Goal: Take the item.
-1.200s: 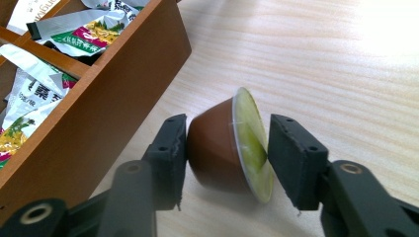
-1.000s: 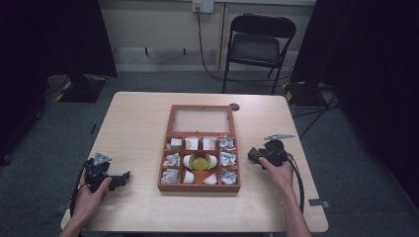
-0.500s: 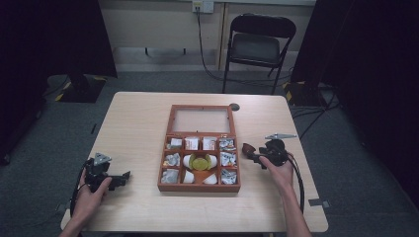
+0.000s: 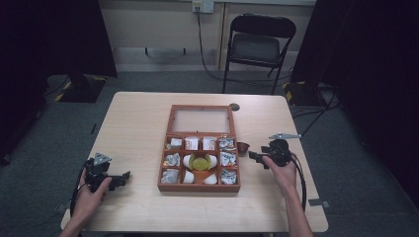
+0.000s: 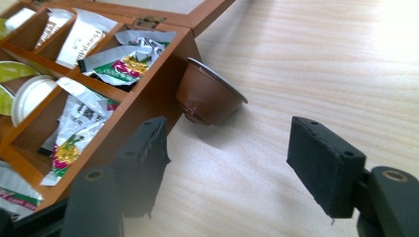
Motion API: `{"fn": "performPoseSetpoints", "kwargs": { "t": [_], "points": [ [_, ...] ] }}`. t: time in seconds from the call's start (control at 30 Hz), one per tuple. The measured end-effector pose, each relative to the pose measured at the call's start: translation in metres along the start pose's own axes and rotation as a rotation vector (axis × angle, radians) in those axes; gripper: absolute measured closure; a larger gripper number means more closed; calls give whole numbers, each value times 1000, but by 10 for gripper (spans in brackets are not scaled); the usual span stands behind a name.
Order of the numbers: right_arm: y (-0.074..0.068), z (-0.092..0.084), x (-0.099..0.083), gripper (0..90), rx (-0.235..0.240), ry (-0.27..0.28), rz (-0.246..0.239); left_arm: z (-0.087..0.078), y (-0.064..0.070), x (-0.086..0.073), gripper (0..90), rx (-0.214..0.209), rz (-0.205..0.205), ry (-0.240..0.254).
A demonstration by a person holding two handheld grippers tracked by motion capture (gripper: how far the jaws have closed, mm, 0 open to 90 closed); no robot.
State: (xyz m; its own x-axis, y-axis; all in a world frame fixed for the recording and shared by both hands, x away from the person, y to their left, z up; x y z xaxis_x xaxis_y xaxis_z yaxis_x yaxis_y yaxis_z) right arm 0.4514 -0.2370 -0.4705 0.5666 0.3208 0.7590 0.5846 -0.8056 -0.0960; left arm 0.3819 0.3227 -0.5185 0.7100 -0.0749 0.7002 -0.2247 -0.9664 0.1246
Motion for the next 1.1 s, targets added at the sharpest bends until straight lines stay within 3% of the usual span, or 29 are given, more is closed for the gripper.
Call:
{"fn": "performPoseSetpoints", "kwargs": {
  "t": [0.6,0.93,1.1],
  "points": [
    [-3,-50,-8,197,-42,66,6,0,0,0,0,0,0,0],
    [1,-71,-38,186,-124,28,34,0,0,0,0,0,0,0],
    [8,-71,-62,178,-195,-34,42,0,0,0,0,0,0,0]
  ]
}}
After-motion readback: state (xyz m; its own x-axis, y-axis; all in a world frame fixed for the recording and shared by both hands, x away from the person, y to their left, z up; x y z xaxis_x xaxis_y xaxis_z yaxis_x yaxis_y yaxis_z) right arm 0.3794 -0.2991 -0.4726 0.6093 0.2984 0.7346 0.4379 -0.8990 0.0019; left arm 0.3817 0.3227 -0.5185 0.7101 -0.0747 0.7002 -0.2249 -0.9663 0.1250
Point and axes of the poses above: each handheld gripper's, and its own axes: z roughly forward along the jaws, x roughly out of its top, y roughly to its right, the point moved 2 cm from there along z, roughly forward along the jaws, and after that the axes turned 9 degrees about -z, right-handed, at the moved point
